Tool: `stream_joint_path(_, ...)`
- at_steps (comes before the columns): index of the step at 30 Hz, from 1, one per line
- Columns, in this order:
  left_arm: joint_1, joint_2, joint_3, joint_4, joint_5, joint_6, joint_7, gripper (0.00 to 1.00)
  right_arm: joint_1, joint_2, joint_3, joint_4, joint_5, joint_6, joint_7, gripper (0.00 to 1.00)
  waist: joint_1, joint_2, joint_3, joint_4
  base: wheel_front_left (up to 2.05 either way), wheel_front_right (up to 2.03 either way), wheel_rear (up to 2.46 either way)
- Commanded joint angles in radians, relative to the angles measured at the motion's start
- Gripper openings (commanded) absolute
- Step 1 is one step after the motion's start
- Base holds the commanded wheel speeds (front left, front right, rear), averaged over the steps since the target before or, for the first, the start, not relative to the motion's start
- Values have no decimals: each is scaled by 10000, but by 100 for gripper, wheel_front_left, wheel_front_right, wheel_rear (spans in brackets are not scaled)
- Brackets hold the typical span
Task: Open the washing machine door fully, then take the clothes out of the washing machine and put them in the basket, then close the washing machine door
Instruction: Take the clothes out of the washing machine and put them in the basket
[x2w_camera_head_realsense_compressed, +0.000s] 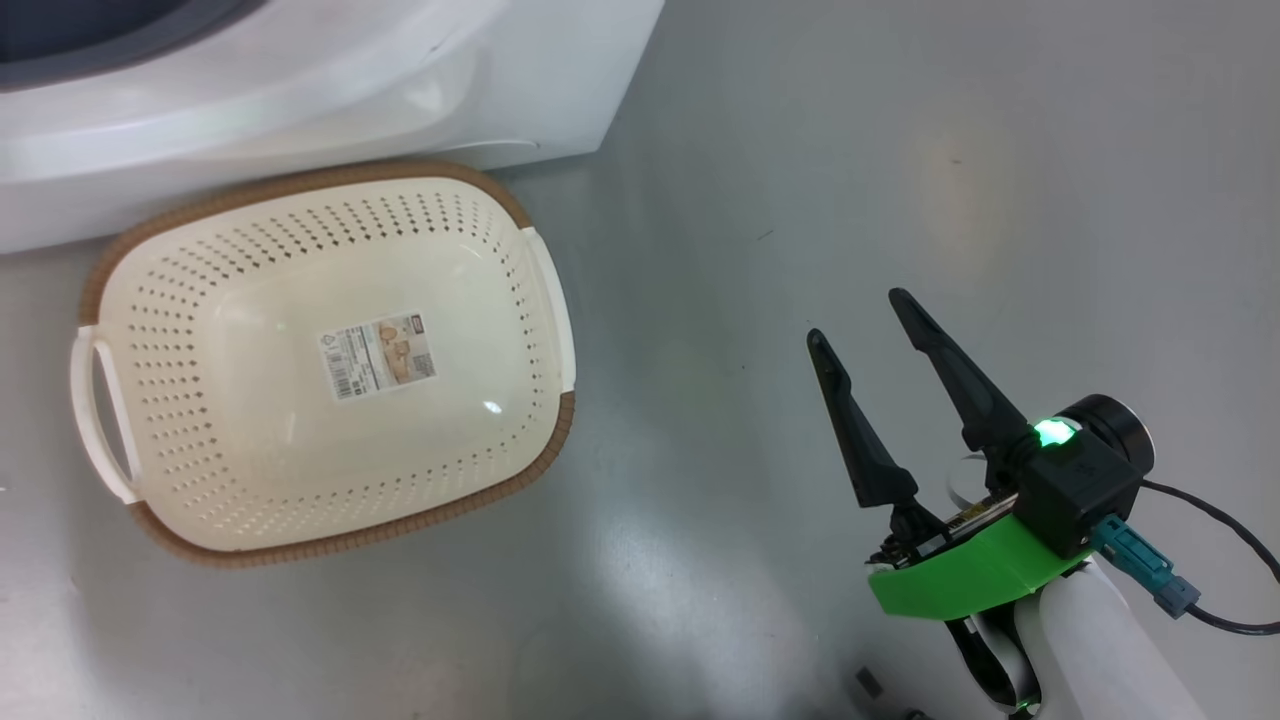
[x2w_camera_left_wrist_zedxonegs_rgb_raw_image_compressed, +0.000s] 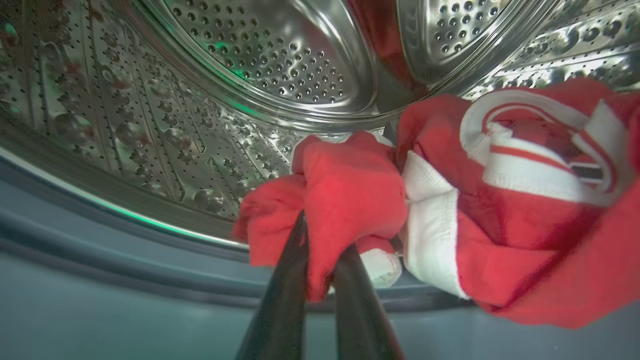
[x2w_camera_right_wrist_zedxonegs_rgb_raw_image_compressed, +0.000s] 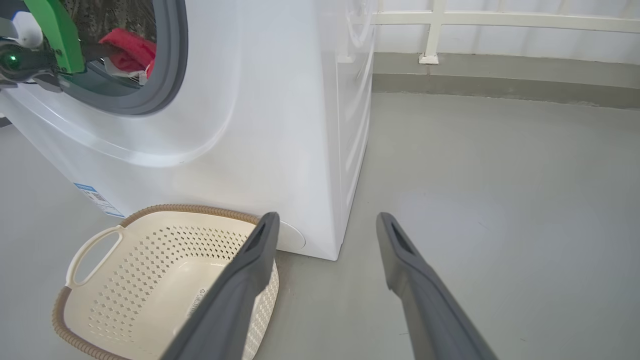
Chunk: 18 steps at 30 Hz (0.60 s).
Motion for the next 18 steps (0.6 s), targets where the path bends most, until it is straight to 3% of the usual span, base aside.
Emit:
stream_joint_path(1, 208, 402, 240, -388, -204, -151, -231, 0, 12, -8, 218, -176, 234, 60, -63, 100, 0, 0, -114, 103, 0, 0, 0)
stream_joint_path(10, 1118, 93, 583, -1343, -698, -425, -425, 0, -10, -8, 227, -95, 275, 60, -63, 100, 0, 0, -421, 320, 0, 0, 0)
stream_joint_path(18, 2778, -263, 1246, -3565, -1226, -656, -432, 0, 45, -8, 200, -40, 377, 60, -63, 100, 0, 0, -866, 430, 0, 0, 0)
